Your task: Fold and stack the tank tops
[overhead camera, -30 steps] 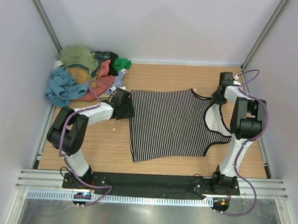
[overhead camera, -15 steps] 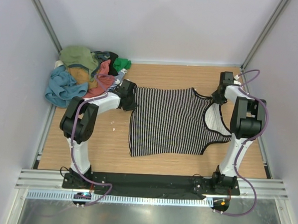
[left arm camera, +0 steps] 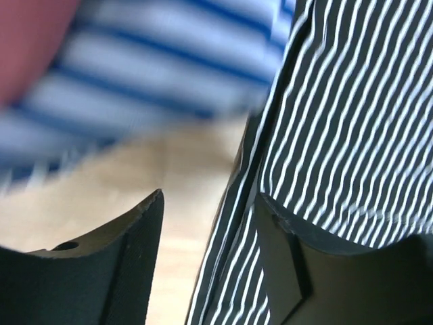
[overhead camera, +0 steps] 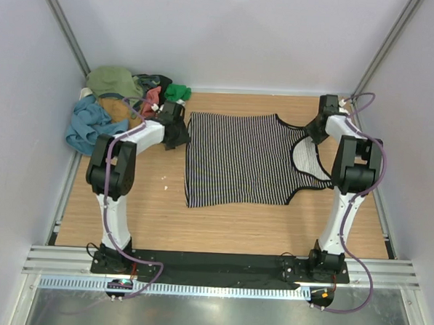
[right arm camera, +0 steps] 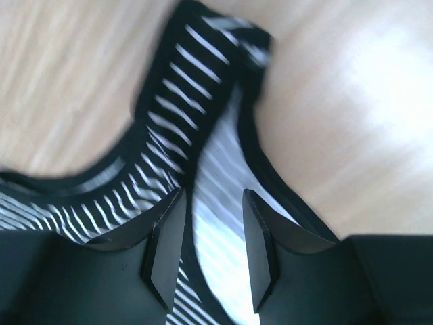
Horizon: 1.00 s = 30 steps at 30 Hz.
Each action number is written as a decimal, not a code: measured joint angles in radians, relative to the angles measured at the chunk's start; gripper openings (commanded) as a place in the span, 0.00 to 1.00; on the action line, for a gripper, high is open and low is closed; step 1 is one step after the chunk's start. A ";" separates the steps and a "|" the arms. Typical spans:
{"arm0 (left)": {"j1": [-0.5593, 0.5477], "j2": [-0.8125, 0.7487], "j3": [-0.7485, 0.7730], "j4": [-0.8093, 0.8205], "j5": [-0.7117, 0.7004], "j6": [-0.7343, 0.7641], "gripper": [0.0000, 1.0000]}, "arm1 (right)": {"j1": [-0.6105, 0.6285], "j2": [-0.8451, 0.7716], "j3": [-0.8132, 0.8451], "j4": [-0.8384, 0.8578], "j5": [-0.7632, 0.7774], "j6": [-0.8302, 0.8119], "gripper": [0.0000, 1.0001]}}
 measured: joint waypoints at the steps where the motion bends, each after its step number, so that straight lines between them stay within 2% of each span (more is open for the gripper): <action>1: -0.003 -0.034 -0.031 -0.009 -0.003 0.000 0.59 | -0.001 -0.036 -0.043 -0.003 0.003 -0.002 0.46; 5: -0.031 -0.193 -0.137 -0.024 -0.010 -0.001 0.59 | -0.001 -0.217 -0.199 -0.006 0.006 -0.014 0.45; 13: -0.176 -0.606 -0.420 -0.019 -0.011 -0.007 0.59 | 0.031 -0.687 -0.547 0.033 -0.046 -0.093 0.40; 19: -0.229 -0.853 -0.676 -0.033 -0.011 -0.060 0.58 | 0.111 -0.914 -0.791 0.000 -0.108 -0.130 0.43; 24: -0.288 -1.000 -0.844 -0.046 0.003 -0.123 0.56 | 0.253 -1.116 -0.982 -0.061 -0.124 -0.108 0.41; 30: -0.290 -1.037 -0.910 -0.047 0.009 -0.148 0.57 | 0.256 -1.160 -1.118 -0.056 -0.126 -0.061 0.43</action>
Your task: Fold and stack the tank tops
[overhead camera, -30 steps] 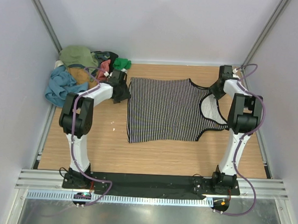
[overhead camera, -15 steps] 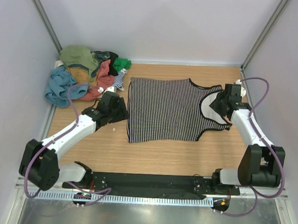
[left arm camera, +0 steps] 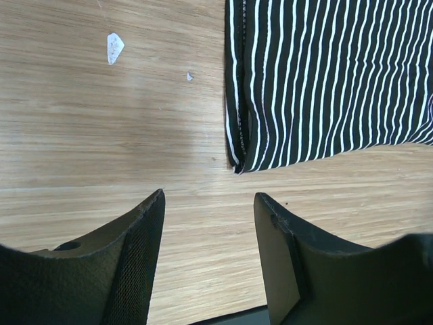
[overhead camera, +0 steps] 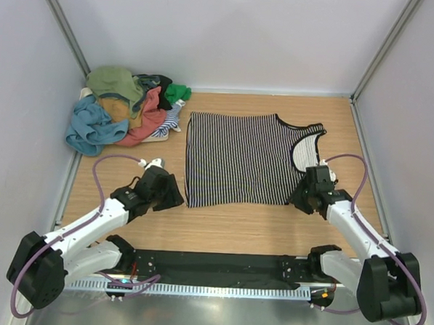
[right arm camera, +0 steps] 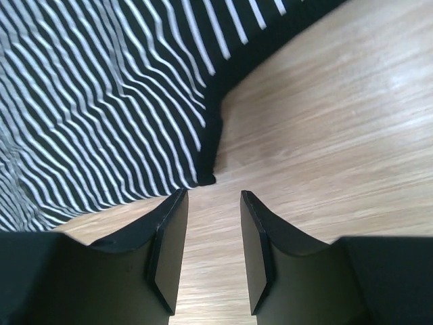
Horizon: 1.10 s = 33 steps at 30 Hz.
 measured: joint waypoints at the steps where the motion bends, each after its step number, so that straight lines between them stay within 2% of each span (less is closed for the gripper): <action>1: 0.000 0.002 -0.001 0.003 0.000 0.000 0.57 | 0.000 0.016 -0.012 0.006 -0.002 0.008 0.43; 6: -0.001 0.068 -0.001 0.062 0.014 0.008 0.57 | 0.009 0.147 -0.018 0.096 -0.024 0.028 0.42; 8: -0.001 0.119 -0.001 0.086 0.026 0.008 0.56 | 0.016 0.182 -0.014 0.144 -0.036 0.039 0.38; 10: -0.001 0.158 -0.001 0.103 0.038 0.006 0.56 | 0.034 0.210 -0.011 0.193 -0.044 0.045 0.28; 11: -0.001 0.172 -0.001 0.112 0.045 0.004 0.55 | 0.042 0.220 -0.011 0.212 -0.044 0.049 0.13; 13: -0.004 0.186 -0.001 0.126 0.057 -0.008 0.54 | 0.053 0.234 -0.013 0.230 -0.038 0.059 0.03; 22: -0.090 0.243 -0.001 0.181 0.053 -0.074 0.53 | 0.058 0.139 -0.064 0.201 -0.003 0.068 0.01; 28: -0.133 0.295 0.002 0.250 0.033 -0.124 0.32 | 0.059 0.112 -0.066 0.173 0.003 0.063 0.01; 31: -0.160 0.320 0.005 0.272 0.027 -0.144 0.11 | 0.059 0.110 -0.066 0.168 0.003 0.062 0.01; 32: -0.169 0.327 0.005 0.277 0.025 -0.149 0.00 | 0.060 0.107 -0.066 0.165 0.003 0.061 0.01; 33: -0.174 0.329 0.005 0.277 0.022 -0.152 0.00 | 0.060 0.103 -0.066 0.160 0.003 0.060 0.01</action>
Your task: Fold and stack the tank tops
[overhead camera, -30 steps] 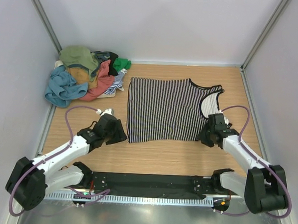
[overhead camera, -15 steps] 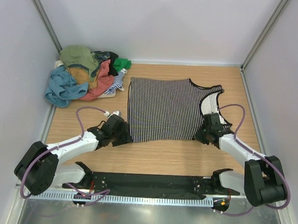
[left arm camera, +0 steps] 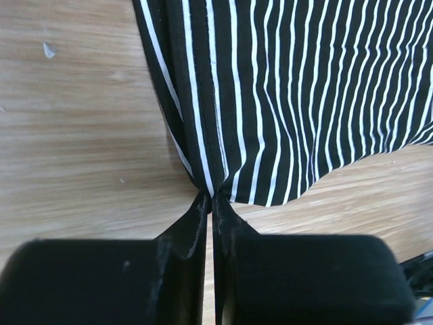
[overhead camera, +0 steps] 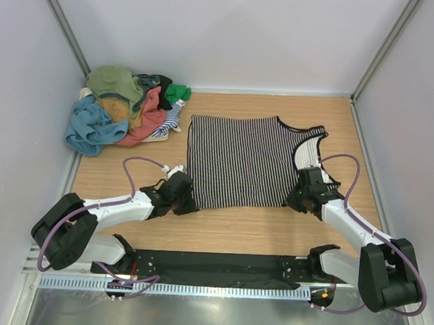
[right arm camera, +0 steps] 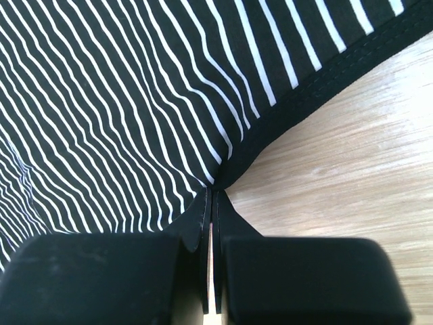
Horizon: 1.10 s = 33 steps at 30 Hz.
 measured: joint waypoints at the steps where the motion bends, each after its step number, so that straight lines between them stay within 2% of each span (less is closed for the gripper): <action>1: -0.003 0.001 0.000 -0.001 -0.004 -0.001 0.00 | 0.001 -0.006 0.000 -0.006 0.000 0.000 0.01; 5: -0.007 -0.027 0.000 -0.040 -0.018 0.001 0.00 | 0.006 -0.054 0.000 -0.046 -0.001 -0.005 0.01; 11: -0.007 -0.182 0.006 -0.154 -0.027 0.006 0.00 | 0.008 -0.140 0.024 -0.126 -0.006 -0.019 0.06; 15: -0.004 -0.219 0.039 -0.201 -0.026 0.014 0.00 | 0.008 -0.142 0.073 -0.168 -0.006 -0.031 0.08; 26: 0.159 -0.133 0.126 -0.219 0.077 0.080 0.00 | 0.010 0.089 0.245 -0.183 -0.010 -0.092 0.07; 33: 0.235 -0.015 0.243 -0.228 0.112 0.138 0.00 | 0.010 0.244 0.389 -0.184 0.004 -0.126 0.08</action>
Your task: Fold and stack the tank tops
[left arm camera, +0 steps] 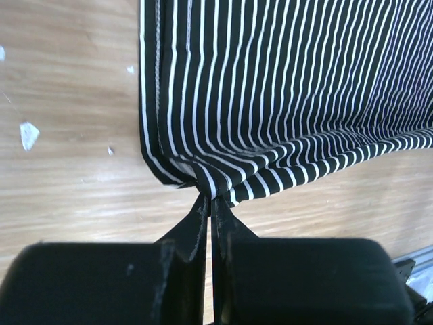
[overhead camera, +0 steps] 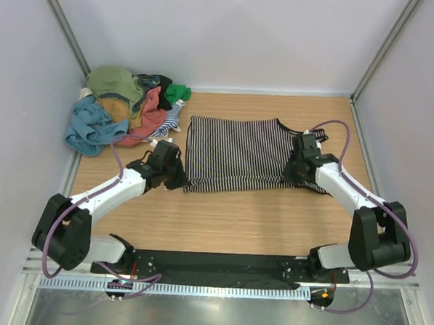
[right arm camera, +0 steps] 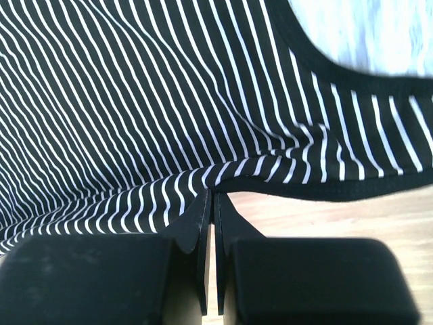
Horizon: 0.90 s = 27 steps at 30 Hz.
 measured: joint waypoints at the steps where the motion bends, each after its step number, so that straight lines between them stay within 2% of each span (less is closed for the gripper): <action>1: 0.010 0.015 0.013 0.000 0.005 0.006 0.00 | 0.000 0.017 0.015 0.001 0.003 -0.003 0.07; 13: 0.075 0.237 0.176 -0.003 0.031 0.077 0.00 | 0.000 0.215 0.170 0.000 0.051 -0.029 0.07; 27: 0.107 0.365 0.294 -0.023 0.027 0.126 0.00 | -0.010 0.313 0.264 -0.002 0.090 -0.033 0.08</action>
